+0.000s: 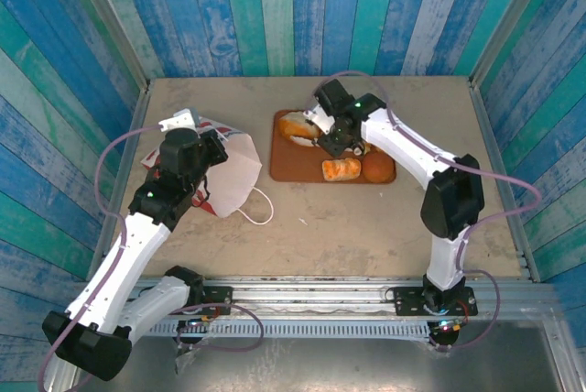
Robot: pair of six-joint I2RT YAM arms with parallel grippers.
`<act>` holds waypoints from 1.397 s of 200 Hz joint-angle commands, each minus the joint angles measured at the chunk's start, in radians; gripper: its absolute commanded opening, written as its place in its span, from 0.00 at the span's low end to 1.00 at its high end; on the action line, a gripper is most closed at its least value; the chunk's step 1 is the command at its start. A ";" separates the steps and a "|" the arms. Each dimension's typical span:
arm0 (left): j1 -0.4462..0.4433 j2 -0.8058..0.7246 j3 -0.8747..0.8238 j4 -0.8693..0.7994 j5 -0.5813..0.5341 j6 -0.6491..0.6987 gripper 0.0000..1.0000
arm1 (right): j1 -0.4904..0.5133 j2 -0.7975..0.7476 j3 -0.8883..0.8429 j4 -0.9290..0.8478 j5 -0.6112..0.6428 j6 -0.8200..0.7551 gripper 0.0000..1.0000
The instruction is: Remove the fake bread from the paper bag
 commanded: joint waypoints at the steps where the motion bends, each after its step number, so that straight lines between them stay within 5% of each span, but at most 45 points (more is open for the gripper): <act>1: -0.002 -0.012 0.022 -0.025 -0.031 0.011 0.00 | -0.006 -0.077 -0.046 0.024 -0.067 0.042 0.57; 101: -0.002 -0.167 -0.004 -0.180 -0.168 0.117 0.00 | -0.005 -0.477 -0.412 0.223 -0.300 0.235 0.57; 164: -0.002 -0.260 -0.038 -0.228 -0.310 0.204 0.00 | -0.005 -0.581 -0.550 0.350 -0.506 0.328 0.56; 279: -0.001 -0.115 -0.018 -0.043 -0.035 0.120 0.00 | -0.005 -0.602 -0.591 0.439 -0.712 0.413 0.54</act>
